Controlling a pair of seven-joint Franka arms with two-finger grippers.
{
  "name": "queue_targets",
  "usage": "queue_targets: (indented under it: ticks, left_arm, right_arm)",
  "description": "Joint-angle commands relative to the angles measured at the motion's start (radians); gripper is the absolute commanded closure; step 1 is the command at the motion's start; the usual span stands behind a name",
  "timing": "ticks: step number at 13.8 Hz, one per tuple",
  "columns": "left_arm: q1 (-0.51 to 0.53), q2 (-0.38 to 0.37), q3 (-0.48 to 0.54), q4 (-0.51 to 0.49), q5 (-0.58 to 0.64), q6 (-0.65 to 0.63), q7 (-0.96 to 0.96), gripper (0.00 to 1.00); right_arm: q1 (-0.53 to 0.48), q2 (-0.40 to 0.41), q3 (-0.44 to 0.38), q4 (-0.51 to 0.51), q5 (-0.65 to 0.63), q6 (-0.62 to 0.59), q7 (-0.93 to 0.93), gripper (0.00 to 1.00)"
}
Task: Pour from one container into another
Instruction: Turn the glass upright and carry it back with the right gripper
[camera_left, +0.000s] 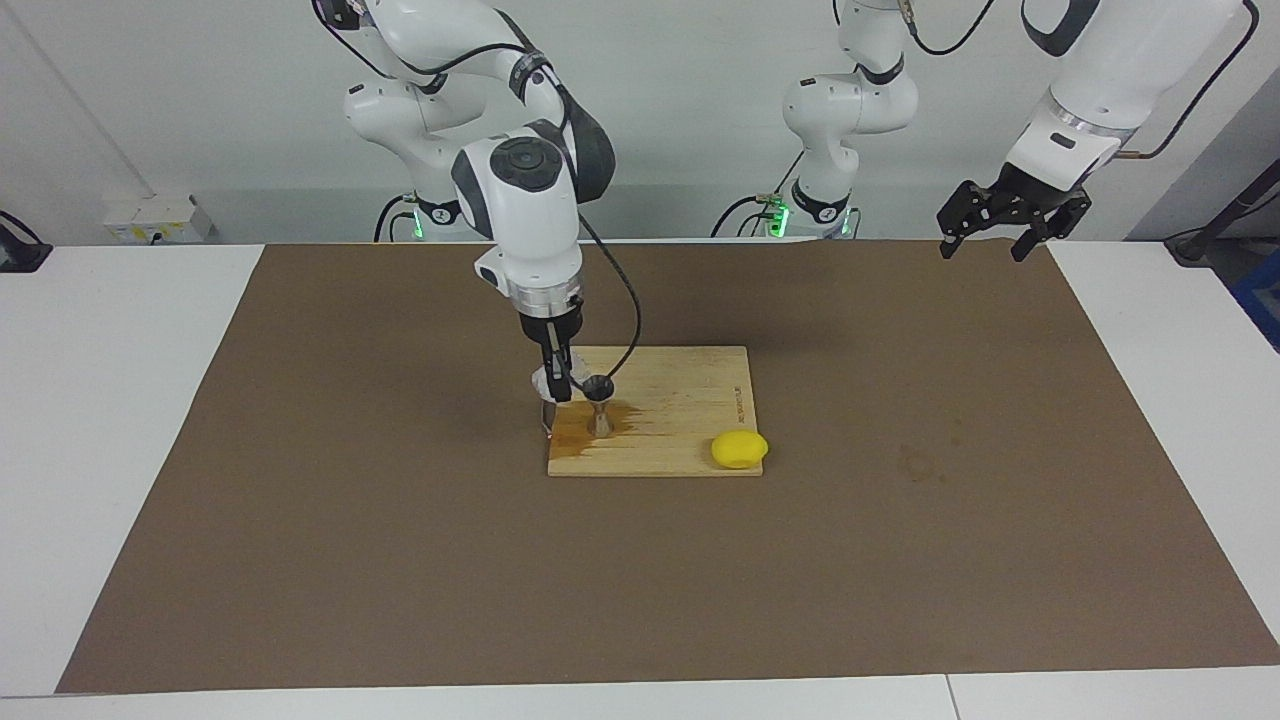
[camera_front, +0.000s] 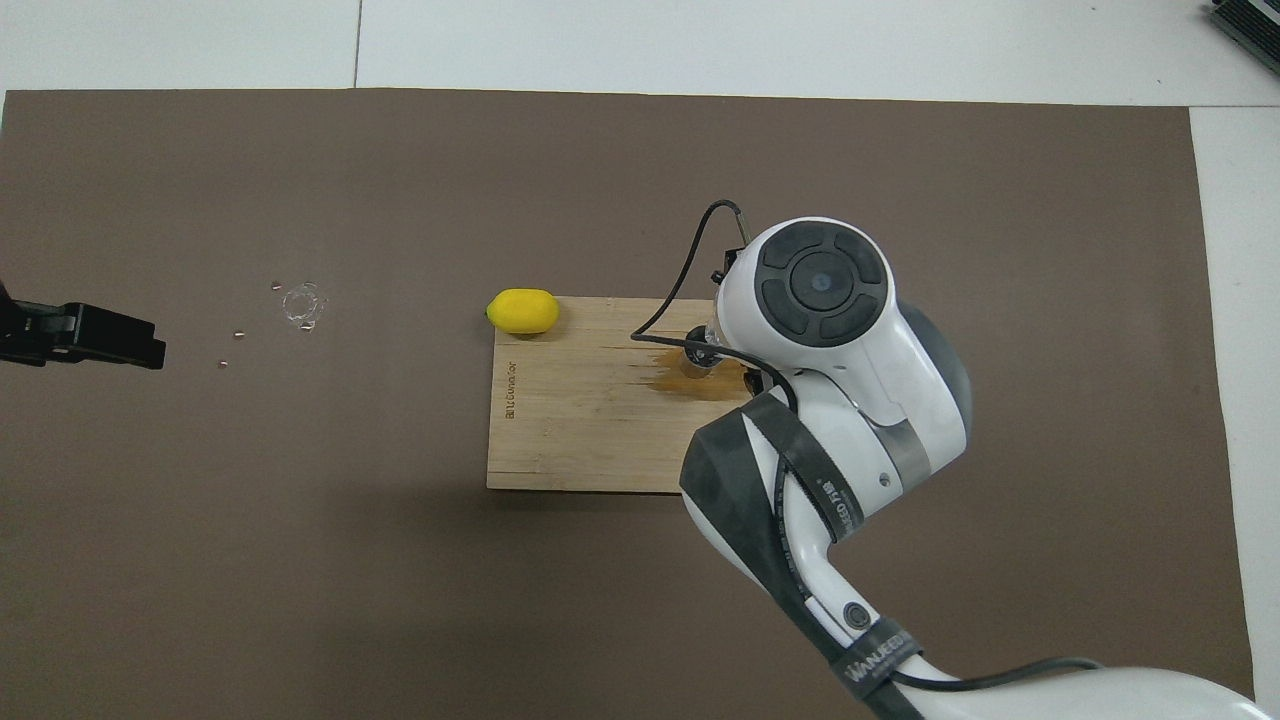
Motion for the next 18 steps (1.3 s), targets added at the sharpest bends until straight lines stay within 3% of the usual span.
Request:
queue_targets:
  ticks: [1,8,14,18]
  left_arm:
    - [0.013,-0.012,-0.004,-0.006,-0.015,-0.015,0.006,0.00]
    - [0.013,-0.012,-0.004,-0.006,-0.015,-0.015,0.006,0.00]
    - [0.013,-0.012,-0.004,-0.006,-0.015,-0.015,0.006,0.00]
    - [0.013,-0.012,-0.004,-0.006,-0.015,-0.015,0.006,0.00]
  right_arm:
    - [-0.065,0.000,0.009,-0.019,0.093,-0.007,-0.057,1.00]
    - [-0.255,-0.034,0.009,-0.130,0.374,0.009,-0.294,1.00]
    - [-0.445,-0.095,0.008,-0.321,0.632,0.094,-0.622,1.00]
    - [-0.546,-0.081,0.008,-0.376,0.718,0.088,-0.842,1.00]
